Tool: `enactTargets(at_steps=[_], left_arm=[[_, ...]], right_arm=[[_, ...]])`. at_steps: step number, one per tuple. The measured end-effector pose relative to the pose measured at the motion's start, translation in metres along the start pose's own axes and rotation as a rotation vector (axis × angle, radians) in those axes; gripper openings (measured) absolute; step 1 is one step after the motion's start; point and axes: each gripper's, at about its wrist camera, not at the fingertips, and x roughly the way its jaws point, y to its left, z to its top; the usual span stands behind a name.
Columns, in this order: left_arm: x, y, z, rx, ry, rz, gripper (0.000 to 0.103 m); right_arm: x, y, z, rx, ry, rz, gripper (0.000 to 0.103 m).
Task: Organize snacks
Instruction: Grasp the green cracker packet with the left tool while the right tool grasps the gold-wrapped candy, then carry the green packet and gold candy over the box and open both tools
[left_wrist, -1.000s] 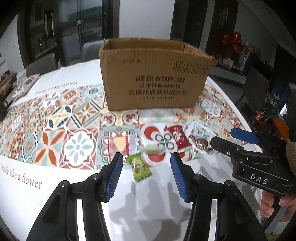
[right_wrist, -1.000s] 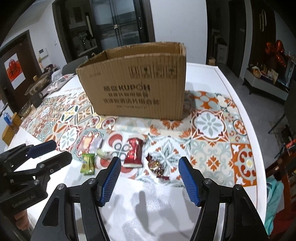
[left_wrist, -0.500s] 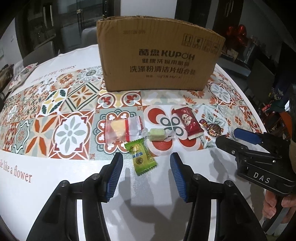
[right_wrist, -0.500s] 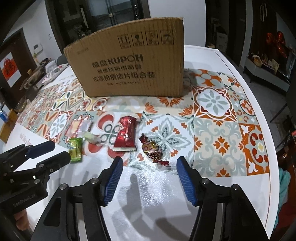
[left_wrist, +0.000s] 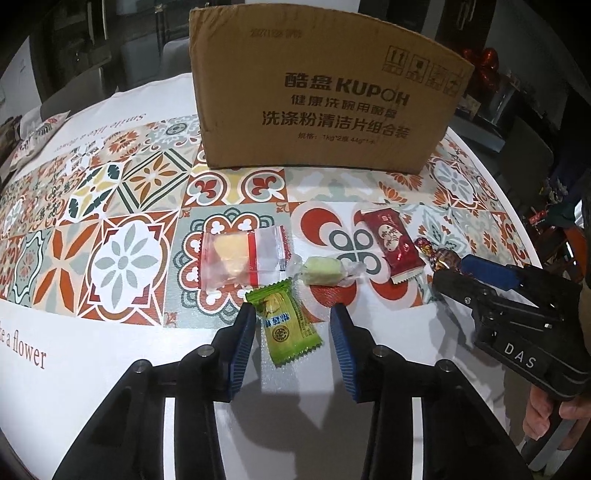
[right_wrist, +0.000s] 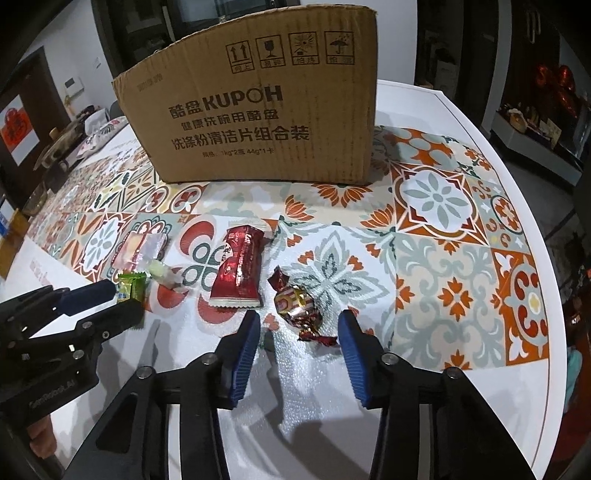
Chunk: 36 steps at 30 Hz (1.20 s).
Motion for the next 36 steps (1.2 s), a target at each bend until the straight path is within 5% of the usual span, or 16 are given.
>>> enactTargets(at_steps=[10, 36], left_arm=[[0.004, -0.001, 0.001, 0.005, 0.002, -0.005, 0.018], [-0.073, -0.009, 0.004, 0.036, -0.163, -0.076, 0.017]], right_arm=[[0.006, 0.003, 0.002, -0.008, 0.0, 0.0, 0.023], [-0.065, 0.032, 0.005, -0.037, -0.132, 0.037, 0.022]])
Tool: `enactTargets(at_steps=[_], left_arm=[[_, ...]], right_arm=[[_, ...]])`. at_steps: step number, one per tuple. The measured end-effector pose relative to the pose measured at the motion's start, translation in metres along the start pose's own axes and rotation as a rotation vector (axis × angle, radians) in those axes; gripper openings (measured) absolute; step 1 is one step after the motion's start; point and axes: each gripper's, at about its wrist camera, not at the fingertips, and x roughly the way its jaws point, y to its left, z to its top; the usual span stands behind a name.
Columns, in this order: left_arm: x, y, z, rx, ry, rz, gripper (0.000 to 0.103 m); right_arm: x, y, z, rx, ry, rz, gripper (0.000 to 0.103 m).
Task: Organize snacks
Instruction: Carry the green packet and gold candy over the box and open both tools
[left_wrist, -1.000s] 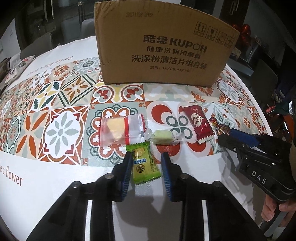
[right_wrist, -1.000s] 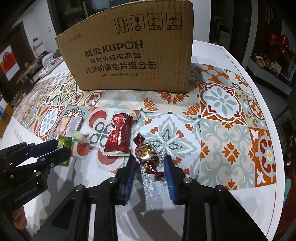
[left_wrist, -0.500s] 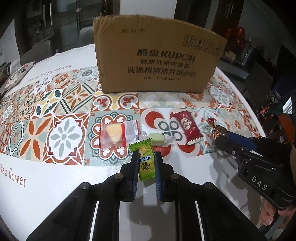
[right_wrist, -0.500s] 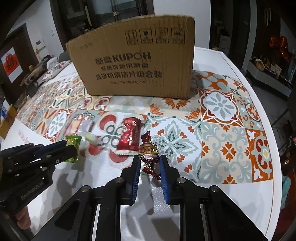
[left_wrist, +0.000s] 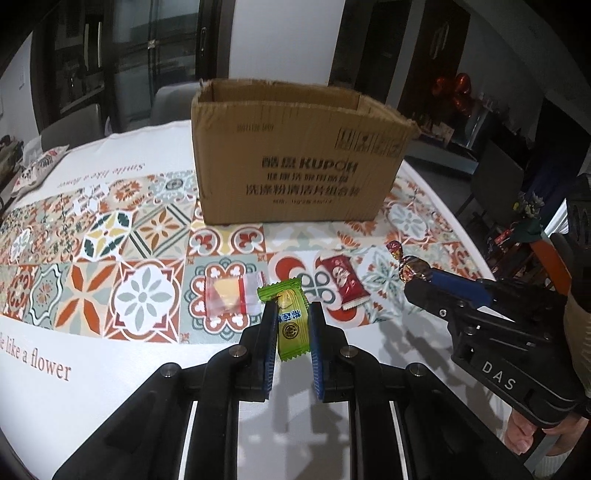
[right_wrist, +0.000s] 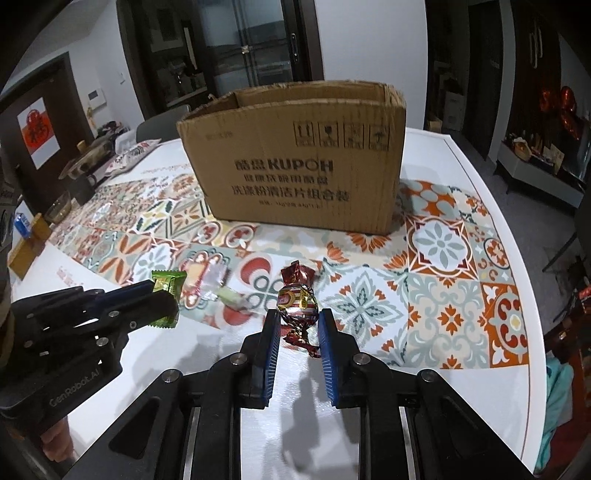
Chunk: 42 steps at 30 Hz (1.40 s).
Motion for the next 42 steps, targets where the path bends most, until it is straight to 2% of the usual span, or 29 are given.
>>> enactTargets(at_steps=[7, 16, 27, 35, 42], left_arm=[[-0.019, 0.001, 0.022, 0.01, -0.045, -0.011, 0.017], [-0.034, 0.001, 0.065, 0.059, -0.101, -0.006, 0.017], [-0.043, 0.005, 0.123, 0.106, -0.14, -0.013, 0.017], [-0.041, 0.01, 0.163, 0.113, -0.144, -0.018, 0.017], [-0.024, 0.017, 0.195, 0.113, -0.125, -0.004, 0.017]], right_arm=[[-0.019, 0.007, 0.017, -0.013, -0.041, 0.001, 0.022], [-0.04, 0.011, 0.059, -0.023, -0.107, 0.002, 0.022], [-0.044, 0.01, 0.113, -0.017, -0.141, 0.018, 0.022], [-0.048, 0.011, 0.151, -0.035, -0.17, 0.019, 0.022], [-0.03, 0.003, 0.18, -0.024, -0.137, 0.023, 0.022]])
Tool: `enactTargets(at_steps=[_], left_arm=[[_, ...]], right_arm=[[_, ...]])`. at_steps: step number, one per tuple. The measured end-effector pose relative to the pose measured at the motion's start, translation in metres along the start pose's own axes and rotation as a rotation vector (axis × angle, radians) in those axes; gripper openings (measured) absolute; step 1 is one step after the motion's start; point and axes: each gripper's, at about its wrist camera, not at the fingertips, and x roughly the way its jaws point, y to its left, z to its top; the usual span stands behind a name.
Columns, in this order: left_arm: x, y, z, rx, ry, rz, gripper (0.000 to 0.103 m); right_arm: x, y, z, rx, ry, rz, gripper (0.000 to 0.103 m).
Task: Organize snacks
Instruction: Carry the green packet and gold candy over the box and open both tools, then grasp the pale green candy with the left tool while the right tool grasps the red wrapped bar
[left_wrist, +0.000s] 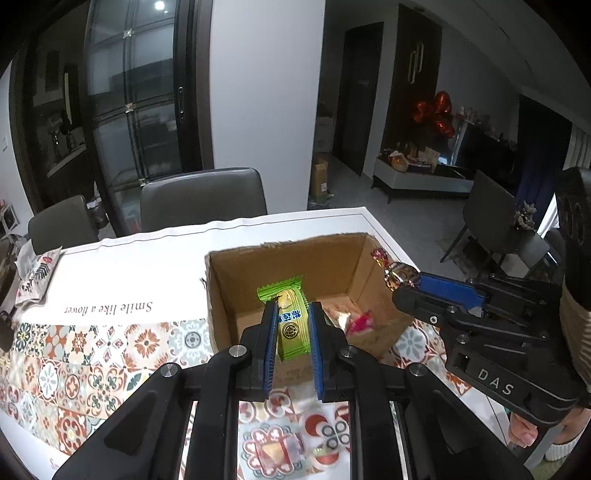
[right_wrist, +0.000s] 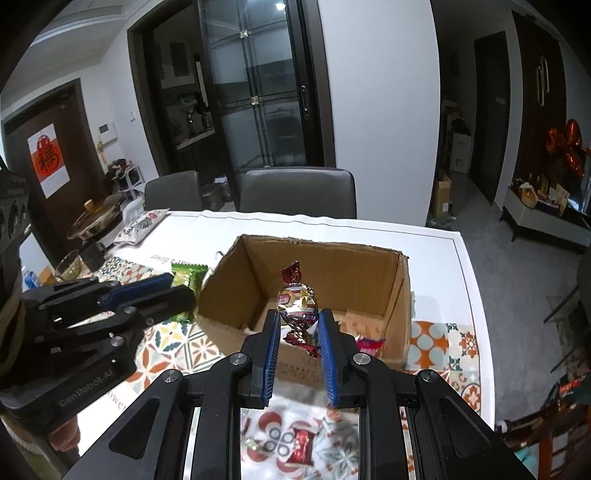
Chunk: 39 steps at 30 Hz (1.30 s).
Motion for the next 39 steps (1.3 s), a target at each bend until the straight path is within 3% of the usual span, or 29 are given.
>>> enactTargets(at_steps=[16, 18, 20, 21, 23, 39], left_arm=[[0.065, 0.022, 0.019, -0.049, 0.141, -0.026, 0.018], [0.071, 0.023, 0.018, -0.06, 0.154, -0.023, 0.022], [0.073, 0.025, 0.016, -0.072, 0.156, -0.02, 0.034], [0.072, 0.026, 0.015, -0.074, 0.154, -0.015, 0.035], [0.068, 0.025, 0.011, -0.065, 0.148, -0.001, 0.035], [0.001, 0.021, -0.038, -0.066, 0.029, 0.024, 0.04]], right_arm=[[0.055, -0.014, 0.026, -0.005, 0.102, -0.011, 0.022], [0.061, -0.015, 0.025, -0.001, 0.113, -0.013, 0.023], [0.066, -0.015, 0.024, -0.003, 0.123, -0.012, 0.028], [0.068, -0.015, 0.023, -0.007, 0.129, -0.017, 0.04], [0.069, -0.016, 0.02, -0.003, 0.127, -0.046, 0.049], [0.021, -0.001, -0.021, 0.036, 0.043, -0.055, 0.049]])
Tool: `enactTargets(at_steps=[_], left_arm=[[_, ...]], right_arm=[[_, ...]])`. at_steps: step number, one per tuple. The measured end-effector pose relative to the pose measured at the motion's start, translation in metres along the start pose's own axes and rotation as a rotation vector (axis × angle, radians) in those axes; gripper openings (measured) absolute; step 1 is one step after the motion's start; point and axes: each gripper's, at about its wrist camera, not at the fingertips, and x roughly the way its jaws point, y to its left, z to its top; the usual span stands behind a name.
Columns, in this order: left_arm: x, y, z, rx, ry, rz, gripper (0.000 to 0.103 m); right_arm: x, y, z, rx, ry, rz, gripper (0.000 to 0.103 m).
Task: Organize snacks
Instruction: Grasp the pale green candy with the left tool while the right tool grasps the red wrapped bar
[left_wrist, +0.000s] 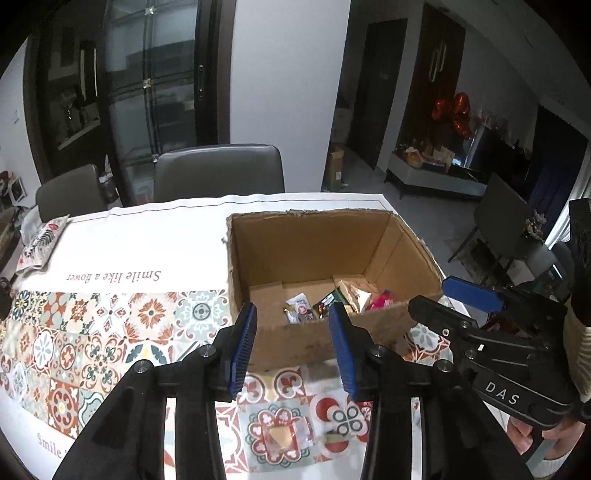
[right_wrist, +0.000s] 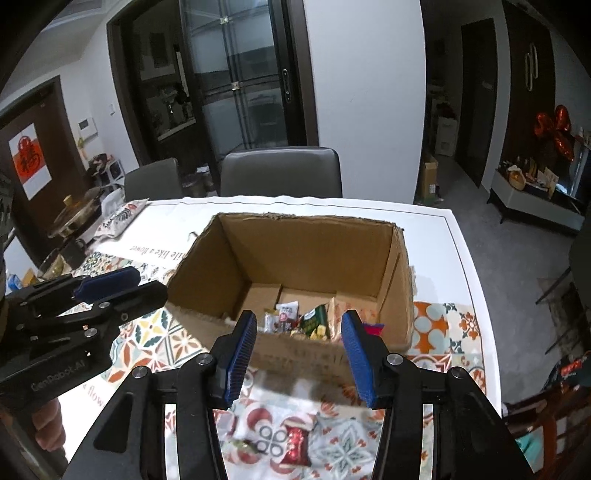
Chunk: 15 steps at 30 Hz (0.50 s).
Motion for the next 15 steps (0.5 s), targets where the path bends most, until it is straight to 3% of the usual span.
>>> enactTargets(at_steps=[15], left_arm=[[-0.019, -0.022, -0.072, 0.045, -0.036, -0.01, 0.04]], right_arm=[[-0.017, 0.012, -0.075, -0.002, -0.003, 0.025, 0.049]])
